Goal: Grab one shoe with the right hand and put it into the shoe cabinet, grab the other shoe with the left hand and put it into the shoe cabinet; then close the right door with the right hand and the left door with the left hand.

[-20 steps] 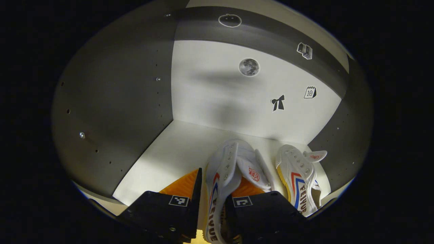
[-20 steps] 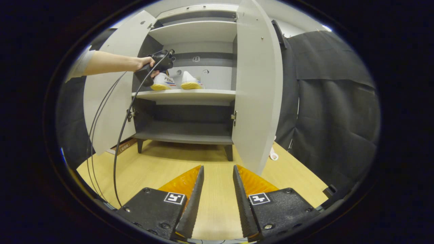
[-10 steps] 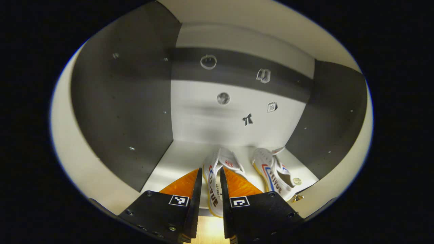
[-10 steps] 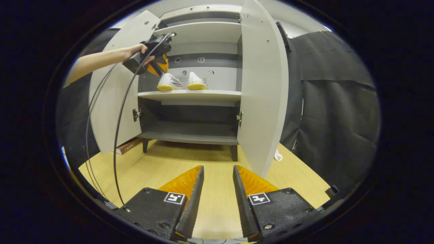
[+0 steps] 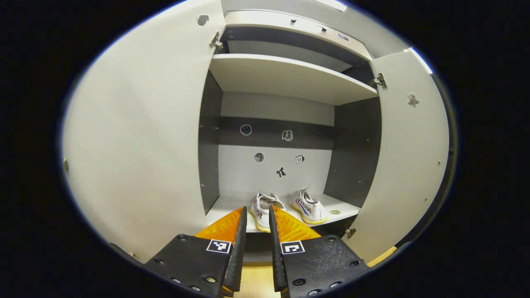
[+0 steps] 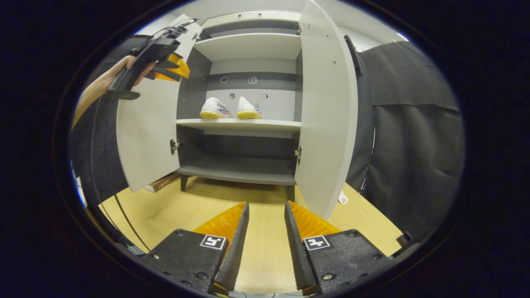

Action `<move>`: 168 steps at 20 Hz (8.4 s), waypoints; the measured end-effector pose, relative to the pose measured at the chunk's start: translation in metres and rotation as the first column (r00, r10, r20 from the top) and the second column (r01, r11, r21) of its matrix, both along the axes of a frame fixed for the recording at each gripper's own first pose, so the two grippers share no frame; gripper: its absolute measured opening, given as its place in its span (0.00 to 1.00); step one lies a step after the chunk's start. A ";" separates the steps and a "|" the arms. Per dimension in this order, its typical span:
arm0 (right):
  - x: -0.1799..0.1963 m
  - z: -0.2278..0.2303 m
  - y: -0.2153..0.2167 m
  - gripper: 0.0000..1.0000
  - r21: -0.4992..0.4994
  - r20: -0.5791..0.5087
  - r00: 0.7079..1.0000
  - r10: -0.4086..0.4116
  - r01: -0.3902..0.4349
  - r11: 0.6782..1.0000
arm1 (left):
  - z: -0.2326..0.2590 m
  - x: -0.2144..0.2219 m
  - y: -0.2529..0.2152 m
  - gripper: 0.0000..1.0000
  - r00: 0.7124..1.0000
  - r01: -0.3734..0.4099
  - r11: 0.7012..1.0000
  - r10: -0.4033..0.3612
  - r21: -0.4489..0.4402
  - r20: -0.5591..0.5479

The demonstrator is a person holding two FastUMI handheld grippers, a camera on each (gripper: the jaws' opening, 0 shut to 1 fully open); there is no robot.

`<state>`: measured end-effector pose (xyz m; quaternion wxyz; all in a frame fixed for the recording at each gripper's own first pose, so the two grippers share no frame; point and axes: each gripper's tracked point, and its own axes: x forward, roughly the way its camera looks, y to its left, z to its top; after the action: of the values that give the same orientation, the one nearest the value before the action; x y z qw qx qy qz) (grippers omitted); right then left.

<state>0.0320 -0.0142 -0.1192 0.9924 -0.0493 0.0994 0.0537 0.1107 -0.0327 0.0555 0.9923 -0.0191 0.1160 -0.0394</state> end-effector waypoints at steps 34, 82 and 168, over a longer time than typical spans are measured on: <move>-0.036 0.063 0.004 0.89 0.038 0.103 0.995 0.014 -0.018 0.999 | -0.161 -0.236 -0.017 0.84 0.995 -0.091 0.986 0.083 0.142 0.060; 0.102 0.286 -0.078 0.95 0.095 0.330 0.933 -0.146 0.121 0.988 | -0.191 -0.230 -0.017 0.84 0.999 -0.035 0.987 0.040 0.154 -0.029; 0.011 0.092 -0.001 0.96 0.026 0.141 0.981 -0.130 0.128 0.991 | 0.048 -0.069 0.231 0.88 0.930 -0.313 0.950 0.307 -0.002 0.202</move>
<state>0.0429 -0.0153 -0.0272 0.9987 -0.0381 0.0311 -0.0135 0.0417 0.1978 0.1036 0.9928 -0.0182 0.0118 0.1176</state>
